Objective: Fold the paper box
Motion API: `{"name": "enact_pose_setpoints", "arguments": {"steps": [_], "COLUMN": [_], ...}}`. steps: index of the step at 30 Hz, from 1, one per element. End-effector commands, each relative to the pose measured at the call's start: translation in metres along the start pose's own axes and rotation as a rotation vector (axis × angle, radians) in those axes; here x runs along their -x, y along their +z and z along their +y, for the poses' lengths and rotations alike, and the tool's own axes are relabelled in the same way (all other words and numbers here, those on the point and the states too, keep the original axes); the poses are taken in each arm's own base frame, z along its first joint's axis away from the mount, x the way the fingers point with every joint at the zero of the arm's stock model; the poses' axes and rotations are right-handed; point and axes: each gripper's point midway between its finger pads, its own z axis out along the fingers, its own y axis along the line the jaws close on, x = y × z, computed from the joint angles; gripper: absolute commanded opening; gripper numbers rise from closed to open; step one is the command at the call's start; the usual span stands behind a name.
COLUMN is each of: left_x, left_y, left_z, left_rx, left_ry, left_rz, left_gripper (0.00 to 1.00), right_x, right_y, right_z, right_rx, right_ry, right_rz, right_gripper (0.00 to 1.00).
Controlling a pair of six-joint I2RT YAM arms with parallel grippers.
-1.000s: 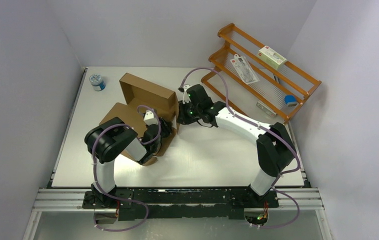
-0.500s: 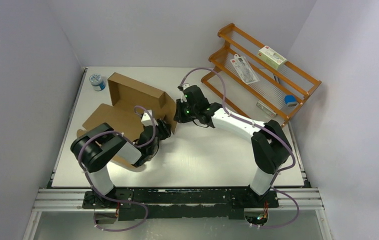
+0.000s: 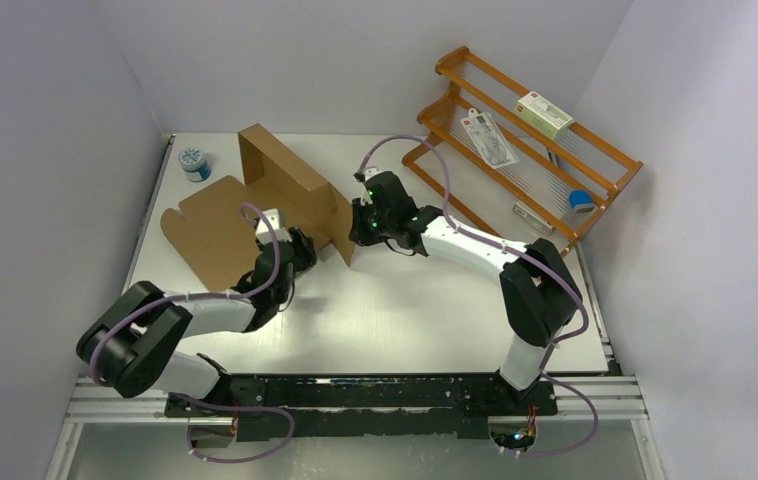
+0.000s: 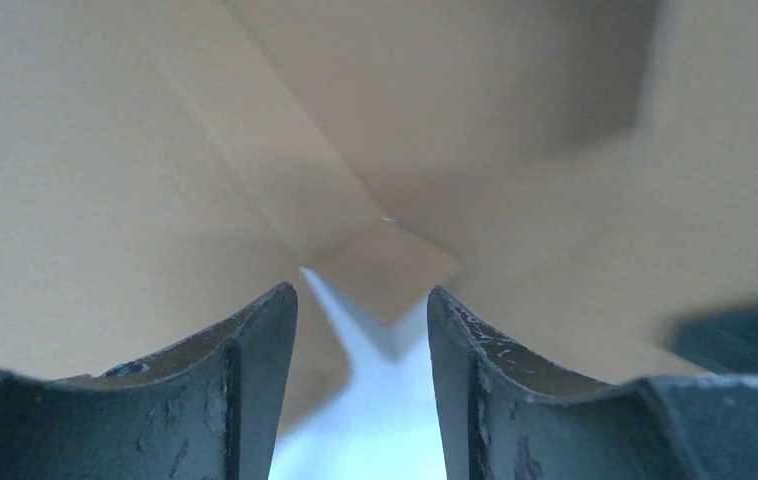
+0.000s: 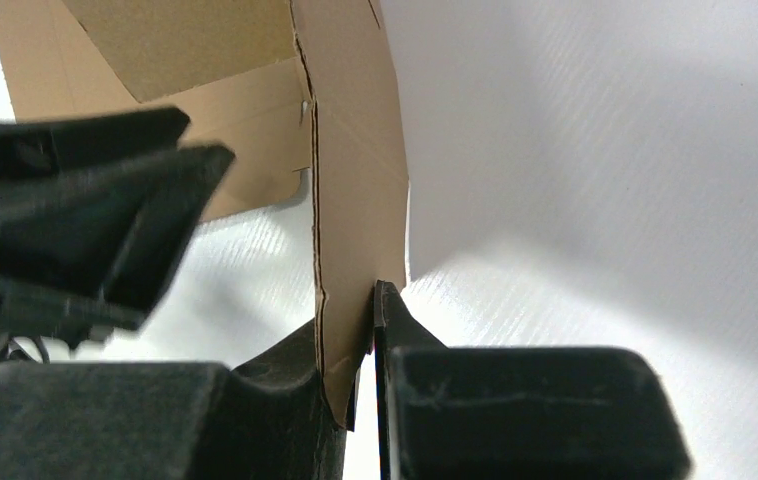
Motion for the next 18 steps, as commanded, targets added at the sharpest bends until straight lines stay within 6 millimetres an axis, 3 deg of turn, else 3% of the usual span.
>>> {"name": "enact_pose_setpoints", "arguments": {"steps": [1, 4, 8, 18], "left_x": [-0.007, -0.015, -0.030, -0.088], "left_y": [0.014, 0.023, 0.027, 0.012], "left_z": [0.057, 0.079, 0.092, 0.051], "left_rx": [0.183, 0.238, 0.245, 0.007], "left_ry": [0.085, 0.075, 0.047, -0.084], "left_rz": [0.087, 0.143, 0.216, 0.456], "left_gripper": [0.56, 0.56, 0.55, 0.45], "right_x": [0.006, 0.006, 0.010, 0.028], "right_y": [0.000, -0.001, -0.006, -0.019], "right_z": [0.006, 0.005, 0.006, 0.021], "right_rx": [0.018, 0.014, 0.012, 0.063], "right_ry": [-0.027, -0.034, -0.041, -0.019], "right_rz": [-0.008, -0.007, -0.018, -0.071], "right_gripper": [0.12, 0.12, 0.12, 0.12]}}
